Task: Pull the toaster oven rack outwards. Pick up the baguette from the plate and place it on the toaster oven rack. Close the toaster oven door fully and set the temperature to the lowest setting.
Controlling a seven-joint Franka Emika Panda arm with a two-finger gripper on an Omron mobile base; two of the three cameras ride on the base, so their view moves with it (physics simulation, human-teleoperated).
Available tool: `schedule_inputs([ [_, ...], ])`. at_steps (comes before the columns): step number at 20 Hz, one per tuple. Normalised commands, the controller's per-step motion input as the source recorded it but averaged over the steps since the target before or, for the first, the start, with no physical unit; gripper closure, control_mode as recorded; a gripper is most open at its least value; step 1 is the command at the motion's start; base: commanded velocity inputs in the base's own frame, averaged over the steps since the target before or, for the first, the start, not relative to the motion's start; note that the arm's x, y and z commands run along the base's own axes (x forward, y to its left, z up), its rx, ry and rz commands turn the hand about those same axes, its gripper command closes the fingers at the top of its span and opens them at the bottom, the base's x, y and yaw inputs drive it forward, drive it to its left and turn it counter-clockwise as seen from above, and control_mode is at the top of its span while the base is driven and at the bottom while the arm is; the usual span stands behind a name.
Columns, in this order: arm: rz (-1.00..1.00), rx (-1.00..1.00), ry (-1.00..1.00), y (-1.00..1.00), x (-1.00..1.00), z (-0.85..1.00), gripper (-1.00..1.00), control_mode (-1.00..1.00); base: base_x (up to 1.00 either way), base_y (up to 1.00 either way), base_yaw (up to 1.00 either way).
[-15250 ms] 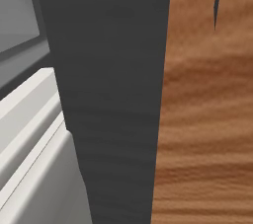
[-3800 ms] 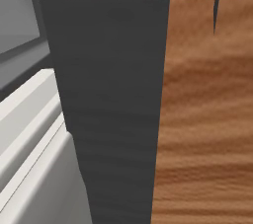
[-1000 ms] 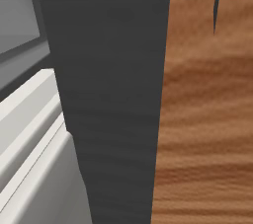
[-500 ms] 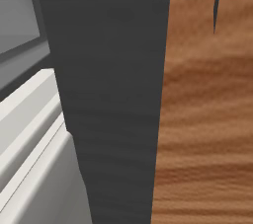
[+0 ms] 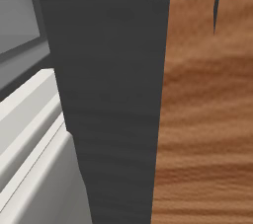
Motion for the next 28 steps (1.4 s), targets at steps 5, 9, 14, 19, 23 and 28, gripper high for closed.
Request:
schedule_inputs([
  [5,0.00,0.00,0.00,-0.01,0.19,0.00,-1.00,-1.00,0.00,0.00,0.00],
  [9,0.00,0.00,0.00,0.00,0.23,0.00,-1.00,-1.00,0.00,0.00,0.00],
  [14,0.00,0.00,-0.02,0.00,0.27,0.00,-1.00,-1.00,0.00,0.00,0.00],
  [19,0.00,0.00,-0.07,0.00,0.29,0.00,-1.00,-1.00,0.00,0.00,0.00],
  [23,0.00,0.00,-0.08,0.00,0.31,0.00,-1.00,-1.00,0.00,0.00,0.00],
  [28,0.00,0.00,-0.05,0.00,0.34,0.02,-1.00,-1.00,0.00,0.00,0.00],
])
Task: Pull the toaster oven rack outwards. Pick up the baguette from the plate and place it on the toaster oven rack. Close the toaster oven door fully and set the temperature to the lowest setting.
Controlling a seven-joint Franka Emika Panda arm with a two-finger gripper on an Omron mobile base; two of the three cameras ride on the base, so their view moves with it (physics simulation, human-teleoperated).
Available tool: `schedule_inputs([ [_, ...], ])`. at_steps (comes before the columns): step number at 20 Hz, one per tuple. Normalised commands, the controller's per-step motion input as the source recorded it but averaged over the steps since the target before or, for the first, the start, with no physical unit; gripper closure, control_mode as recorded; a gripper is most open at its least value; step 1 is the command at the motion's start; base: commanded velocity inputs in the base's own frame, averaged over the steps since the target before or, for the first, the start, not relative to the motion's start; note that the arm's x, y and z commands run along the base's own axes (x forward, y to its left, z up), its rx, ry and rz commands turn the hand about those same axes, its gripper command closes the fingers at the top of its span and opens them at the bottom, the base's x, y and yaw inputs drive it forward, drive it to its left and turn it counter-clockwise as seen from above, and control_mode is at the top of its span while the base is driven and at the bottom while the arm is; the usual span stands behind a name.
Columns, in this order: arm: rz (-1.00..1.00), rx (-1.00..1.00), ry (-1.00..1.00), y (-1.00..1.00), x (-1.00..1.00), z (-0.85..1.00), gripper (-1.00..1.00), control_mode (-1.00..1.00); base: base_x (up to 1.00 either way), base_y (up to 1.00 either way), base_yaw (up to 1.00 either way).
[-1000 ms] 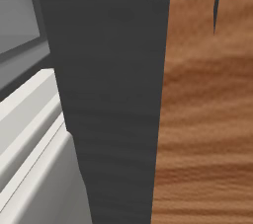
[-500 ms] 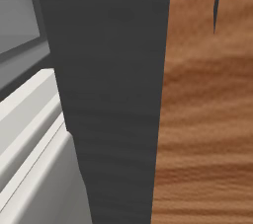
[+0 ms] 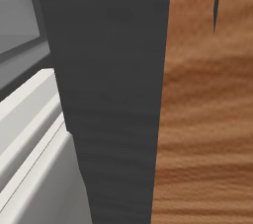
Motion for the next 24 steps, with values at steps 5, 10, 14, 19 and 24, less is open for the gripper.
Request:
schedule_inputs([
  [5,0.00,0.00,-0.01,0.00,0.33,0.00,-1.00,-1.00,0.00,0.00,0.00],
  [10,0.00,0.00,0.00,0.00,0.25,0.00,-1.00,-1.00,0.00,0.00,0.00],
  [14,0.00,0.00,0.00,0.00,0.11,0.00,-1.00,-1.00,0.00,0.00,0.00],
  [19,0.00,0.00,0.02,-0.03,-0.46,0.07,-1.00,-1.00,0.00,0.00,0.00],
  [24,0.02,0.00,0.08,-0.11,-0.61,0.24,-1.00,-1.00,0.00,0.00,0.00],
])
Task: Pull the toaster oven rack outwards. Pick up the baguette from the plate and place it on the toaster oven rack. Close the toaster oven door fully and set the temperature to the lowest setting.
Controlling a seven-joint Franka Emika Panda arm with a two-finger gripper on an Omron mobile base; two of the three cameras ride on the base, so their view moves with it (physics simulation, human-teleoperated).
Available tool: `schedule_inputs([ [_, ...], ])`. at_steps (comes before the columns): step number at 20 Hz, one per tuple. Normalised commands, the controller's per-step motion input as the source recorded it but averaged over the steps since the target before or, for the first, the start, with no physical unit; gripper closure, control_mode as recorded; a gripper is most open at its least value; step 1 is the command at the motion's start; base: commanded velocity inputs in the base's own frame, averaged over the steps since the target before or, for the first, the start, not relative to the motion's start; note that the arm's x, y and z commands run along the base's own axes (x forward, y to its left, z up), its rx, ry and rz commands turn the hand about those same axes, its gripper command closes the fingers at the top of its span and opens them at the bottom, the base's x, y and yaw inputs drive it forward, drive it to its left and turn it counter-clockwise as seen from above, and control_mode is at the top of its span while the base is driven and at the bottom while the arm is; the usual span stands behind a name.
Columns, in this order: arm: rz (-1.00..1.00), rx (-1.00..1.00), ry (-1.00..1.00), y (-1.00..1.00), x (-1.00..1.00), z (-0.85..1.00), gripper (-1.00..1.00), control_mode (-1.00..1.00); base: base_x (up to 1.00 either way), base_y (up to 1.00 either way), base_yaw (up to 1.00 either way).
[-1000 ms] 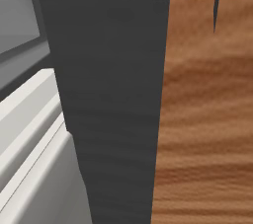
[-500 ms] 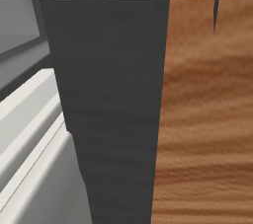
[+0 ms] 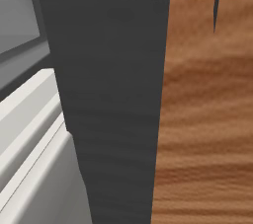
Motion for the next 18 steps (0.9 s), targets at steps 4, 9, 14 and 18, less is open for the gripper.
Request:
schedule_inputs([
  [4,0.01,0.00,0.09,-0.25,-0.59,0.32,-1.00,-1.00,0.00,0.00,0.00],
  [9,0.00,0.00,0.14,-0.24,-0.54,0.36,-1.00,-1.00,0.00,0.00,0.00],
  [14,0.00,0.00,0.08,-0.32,-0.27,0.14,-1.00,-1.00,0.00,0.00,0.00],
  [18,0.00,0.05,0.01,-0.53,-0.18,-0.29,-1.00,-1.00,0.00,0.00,0.00],
])
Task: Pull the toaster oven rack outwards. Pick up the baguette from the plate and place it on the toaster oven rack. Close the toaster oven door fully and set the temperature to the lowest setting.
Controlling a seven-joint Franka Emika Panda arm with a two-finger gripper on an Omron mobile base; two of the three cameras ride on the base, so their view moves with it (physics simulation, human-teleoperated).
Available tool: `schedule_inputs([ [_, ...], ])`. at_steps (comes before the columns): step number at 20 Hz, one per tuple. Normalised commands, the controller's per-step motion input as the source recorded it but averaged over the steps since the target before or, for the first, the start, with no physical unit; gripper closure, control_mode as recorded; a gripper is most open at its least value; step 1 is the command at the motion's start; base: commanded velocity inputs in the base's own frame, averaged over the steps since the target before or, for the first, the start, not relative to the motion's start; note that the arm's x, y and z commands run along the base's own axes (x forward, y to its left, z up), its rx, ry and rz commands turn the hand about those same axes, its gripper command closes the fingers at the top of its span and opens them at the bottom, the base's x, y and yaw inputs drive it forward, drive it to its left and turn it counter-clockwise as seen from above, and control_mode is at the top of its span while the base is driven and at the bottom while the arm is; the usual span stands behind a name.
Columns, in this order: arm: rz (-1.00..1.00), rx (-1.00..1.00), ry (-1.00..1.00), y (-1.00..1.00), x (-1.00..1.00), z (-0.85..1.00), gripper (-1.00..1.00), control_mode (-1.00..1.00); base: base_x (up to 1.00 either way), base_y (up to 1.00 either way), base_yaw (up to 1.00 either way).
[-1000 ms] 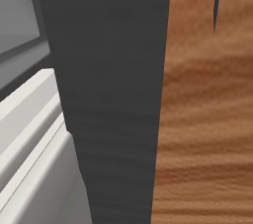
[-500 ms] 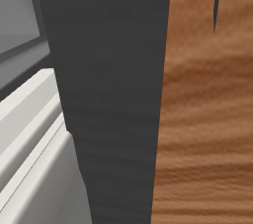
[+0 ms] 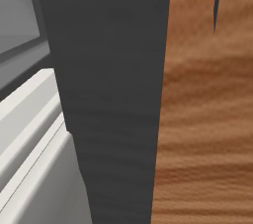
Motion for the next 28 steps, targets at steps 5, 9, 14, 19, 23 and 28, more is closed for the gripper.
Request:
schedule_inputs([
  [5,-0.01,0.05,0.00,-0.41,-0.06,-0.35,-1.00,-1.00,0.00,0.00,0.00],
  [9,0.00,0.08,0.00,-0.33,0.00,-0.33,-1.00,-1.00,0.00,0.00,0.00],
  [14,0.00,0.09,-0.06,-0.10,-0.10,-0.28,-1.00,-1.00,0.00,0.00,0.00],
  [19,0.00,0.08,-0.18,0.00,-0.24,-0.12,-1.00,-1.00,0.00,0.00,0.00],
  [23,0.00,0.09,-0.19,0.00,-0.20,-0.04,-1.00,-1.00,0.00,0.00,0.00],
  [28,0.00,0.08,-0.10,0.00,-0.03,0.00,-1.00,-1.00,0.00,0.00,0.00],
])
